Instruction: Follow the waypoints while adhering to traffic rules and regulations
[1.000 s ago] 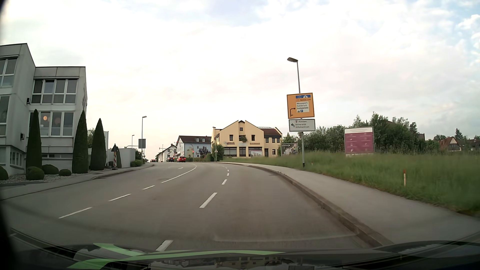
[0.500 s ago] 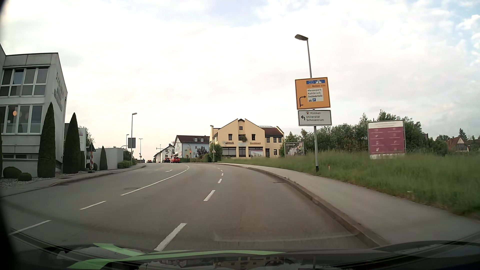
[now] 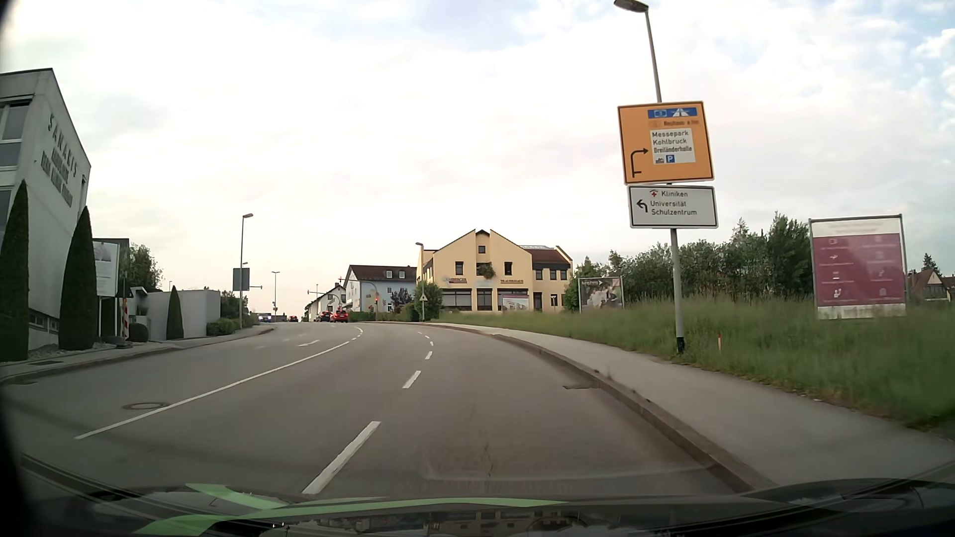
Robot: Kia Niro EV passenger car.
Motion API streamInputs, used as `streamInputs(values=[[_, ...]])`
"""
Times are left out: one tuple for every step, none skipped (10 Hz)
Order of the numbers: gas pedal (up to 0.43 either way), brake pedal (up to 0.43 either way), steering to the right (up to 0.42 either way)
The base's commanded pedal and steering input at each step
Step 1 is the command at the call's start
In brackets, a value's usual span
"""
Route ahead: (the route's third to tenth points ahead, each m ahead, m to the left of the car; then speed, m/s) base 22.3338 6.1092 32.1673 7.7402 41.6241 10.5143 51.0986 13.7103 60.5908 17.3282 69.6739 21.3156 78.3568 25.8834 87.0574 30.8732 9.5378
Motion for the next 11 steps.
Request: streamInputs(values=[[0.177, 0.0, -0.024], [0.177, 0.0, -0.028], [0.177, 0.0, -0.029], [0.177, 0.0, -0.029], [0.177, 0.0, -0.028], [0.177, 0.0, -0.027], [0.169, 0.0, -0.026], [0.169, 0.0, -0.025], [0.169, 0.0, -0.025], [0.169, 0.0, -0.025], [0.169, 0.0, -0.026]])
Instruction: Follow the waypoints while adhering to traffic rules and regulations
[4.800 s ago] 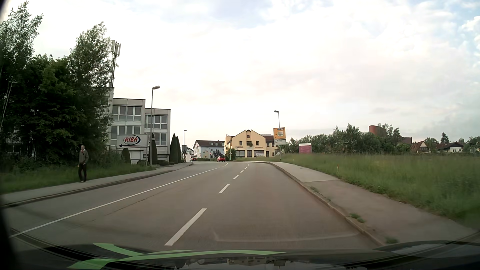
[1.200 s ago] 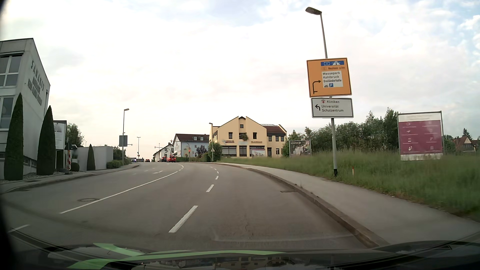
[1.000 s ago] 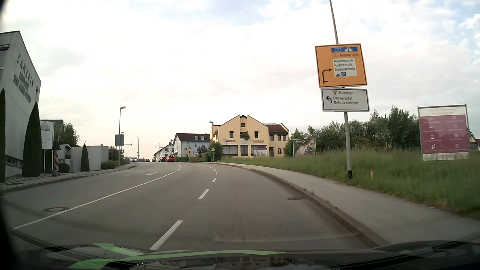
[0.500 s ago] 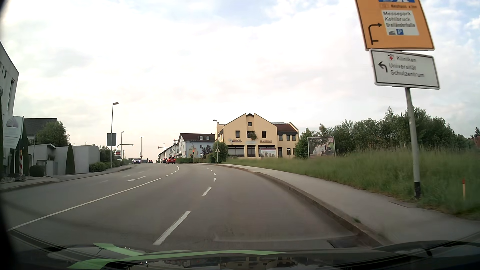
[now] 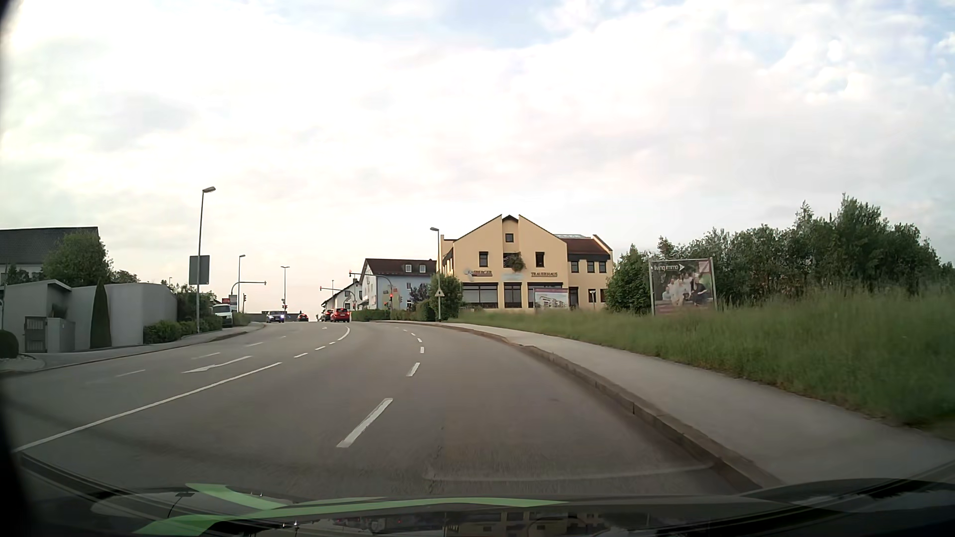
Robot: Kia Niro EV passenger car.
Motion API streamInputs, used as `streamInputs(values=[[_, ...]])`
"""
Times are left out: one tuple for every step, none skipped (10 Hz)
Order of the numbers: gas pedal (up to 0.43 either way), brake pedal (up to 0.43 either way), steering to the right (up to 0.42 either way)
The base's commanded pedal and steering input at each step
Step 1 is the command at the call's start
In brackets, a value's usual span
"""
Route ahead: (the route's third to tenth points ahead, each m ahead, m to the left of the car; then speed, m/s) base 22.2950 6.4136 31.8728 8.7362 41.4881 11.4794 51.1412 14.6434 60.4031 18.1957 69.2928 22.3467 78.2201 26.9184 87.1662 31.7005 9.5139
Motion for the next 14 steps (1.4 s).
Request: streamInputs(values=[[0.169, 0.0, -0.028], [0.169, 0.0, -0.031], [0.169, 0.0, -0.032], [0.169, 0.0, -0.034], [0.169, 0.0, -0.038], [0.169, 0.0, -0.039], [0.169, 0.0, -0.039], [0.169, 0.0, -0.039], [0.169, 0.0, -0.039], [0.169, 0.0, -0.038], [0.157, 0.0, -0.037], [0.15, 0.0, -0.036], [0.15, 0.0, -0.036], [0.15, 0.0, -0.036]])
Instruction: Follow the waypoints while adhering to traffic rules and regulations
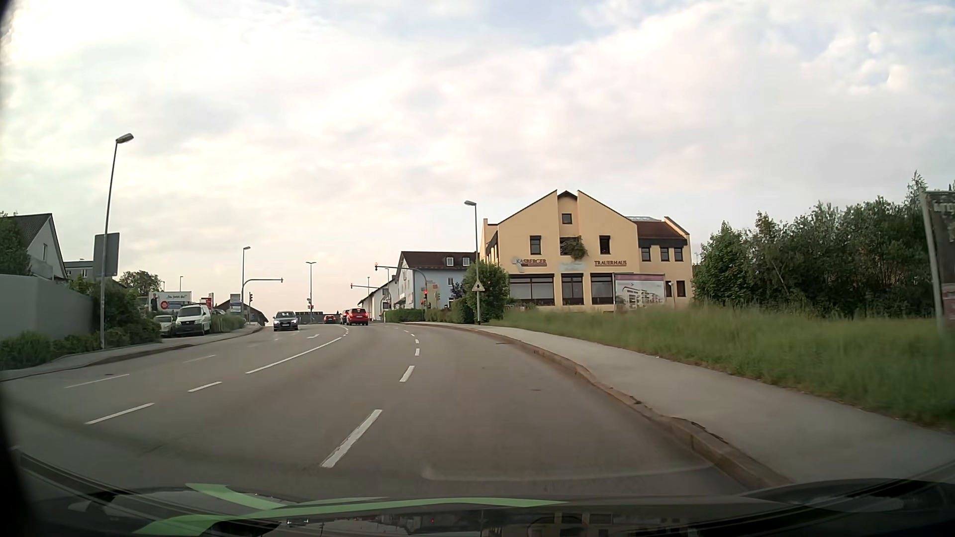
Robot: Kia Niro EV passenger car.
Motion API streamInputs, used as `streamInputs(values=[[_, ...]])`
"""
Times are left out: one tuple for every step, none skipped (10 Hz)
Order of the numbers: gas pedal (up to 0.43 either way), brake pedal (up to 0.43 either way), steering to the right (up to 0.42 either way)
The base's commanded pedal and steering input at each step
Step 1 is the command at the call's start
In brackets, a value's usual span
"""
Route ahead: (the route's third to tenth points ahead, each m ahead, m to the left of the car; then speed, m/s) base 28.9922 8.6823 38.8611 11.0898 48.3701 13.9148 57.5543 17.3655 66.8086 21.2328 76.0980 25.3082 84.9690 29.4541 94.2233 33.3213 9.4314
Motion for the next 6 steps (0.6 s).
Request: streamInputs(values=[[0.15, 0.0, -0.036], [0.15, 0.0, -0.036], [0.15, 0.0, -0.036], [0.15, 0.0, -0.036], [0.15, 0.0, -0.037], [0.15, 0.0, -0.037]])
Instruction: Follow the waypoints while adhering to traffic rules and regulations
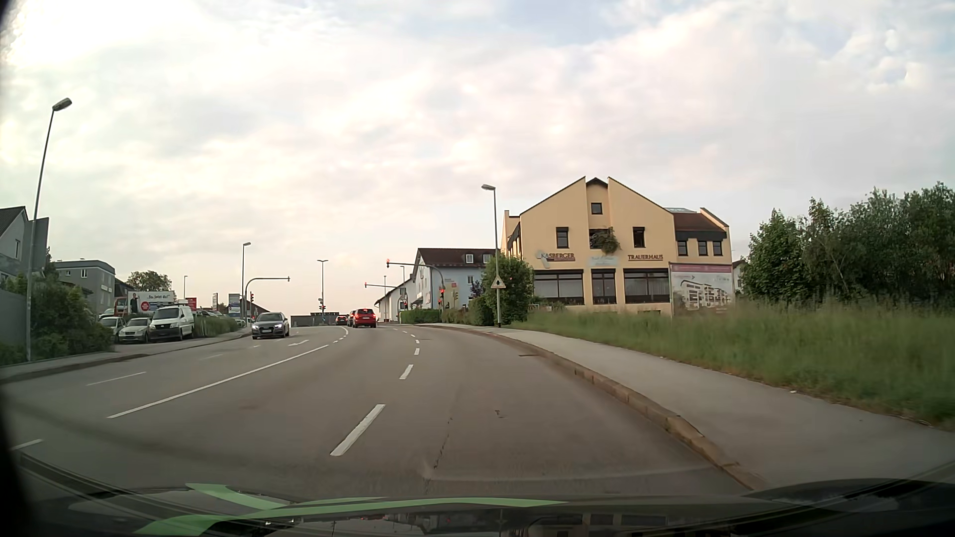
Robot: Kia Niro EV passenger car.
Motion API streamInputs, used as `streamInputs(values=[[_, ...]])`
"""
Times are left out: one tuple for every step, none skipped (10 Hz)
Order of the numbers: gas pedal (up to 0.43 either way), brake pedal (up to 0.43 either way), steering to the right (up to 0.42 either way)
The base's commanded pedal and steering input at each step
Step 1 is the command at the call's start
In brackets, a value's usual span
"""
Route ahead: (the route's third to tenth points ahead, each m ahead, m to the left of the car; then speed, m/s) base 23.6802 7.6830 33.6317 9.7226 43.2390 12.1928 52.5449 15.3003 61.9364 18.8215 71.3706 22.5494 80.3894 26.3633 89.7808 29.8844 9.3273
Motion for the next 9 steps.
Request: streamInputs(values=[[0.15, 0.0, -0.037], [0.13, 0.0, -0.037], [0.087, 0.0, -0.037], [0.087, 0.0, -0.037], [0.087, 0.0, -0.037], [0.087, 0.0, -0.037], [0.087, 0.0, -0.038], [0.087, 0.0, -0.038], [0.087, 0.0, -0.038]])
